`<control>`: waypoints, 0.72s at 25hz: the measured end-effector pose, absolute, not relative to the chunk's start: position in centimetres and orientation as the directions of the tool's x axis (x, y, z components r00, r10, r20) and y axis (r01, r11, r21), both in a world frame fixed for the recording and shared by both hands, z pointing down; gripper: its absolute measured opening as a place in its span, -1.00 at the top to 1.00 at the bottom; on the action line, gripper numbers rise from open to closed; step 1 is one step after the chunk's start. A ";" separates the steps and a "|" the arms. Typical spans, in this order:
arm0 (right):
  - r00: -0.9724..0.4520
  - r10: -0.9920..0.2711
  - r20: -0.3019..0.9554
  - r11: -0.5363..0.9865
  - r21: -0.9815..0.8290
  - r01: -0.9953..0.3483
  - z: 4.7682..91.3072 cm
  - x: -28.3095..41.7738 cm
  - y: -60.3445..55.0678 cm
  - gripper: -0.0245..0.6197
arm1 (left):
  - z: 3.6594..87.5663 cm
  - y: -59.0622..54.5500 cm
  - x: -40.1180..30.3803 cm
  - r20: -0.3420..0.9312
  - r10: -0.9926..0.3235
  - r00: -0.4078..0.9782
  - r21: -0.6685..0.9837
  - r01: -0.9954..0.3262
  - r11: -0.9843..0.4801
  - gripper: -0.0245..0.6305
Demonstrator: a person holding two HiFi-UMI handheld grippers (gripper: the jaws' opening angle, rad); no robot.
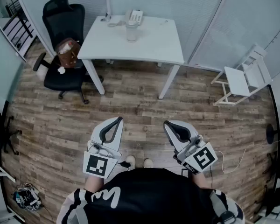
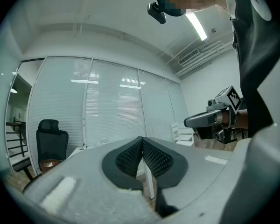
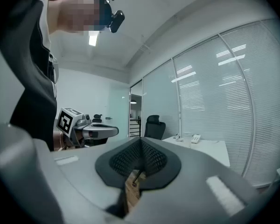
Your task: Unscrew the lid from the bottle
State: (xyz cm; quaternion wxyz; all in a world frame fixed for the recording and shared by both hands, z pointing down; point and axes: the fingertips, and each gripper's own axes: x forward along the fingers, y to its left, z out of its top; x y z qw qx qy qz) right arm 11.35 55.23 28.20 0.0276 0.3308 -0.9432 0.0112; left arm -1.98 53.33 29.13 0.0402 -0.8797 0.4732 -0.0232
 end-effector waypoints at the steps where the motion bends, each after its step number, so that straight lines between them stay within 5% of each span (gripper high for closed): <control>1: -0.779 -0.625 0.049 0.780 0.001 -0.626 28.0 11.2 55.2 0.92 | 29.1 53.3 -2.1 0.001 -0.835 0.550 -0.094 -0.831 -0.548 0.93; 18: -0.749 -0.660 0.058 0.751 0.011 -0.660 28.1 9.8 54.6 0.92 | 29.5 53.2 -4.2 0.008 -0.824 0.566 -0.093 -0.820 -0.564 0.93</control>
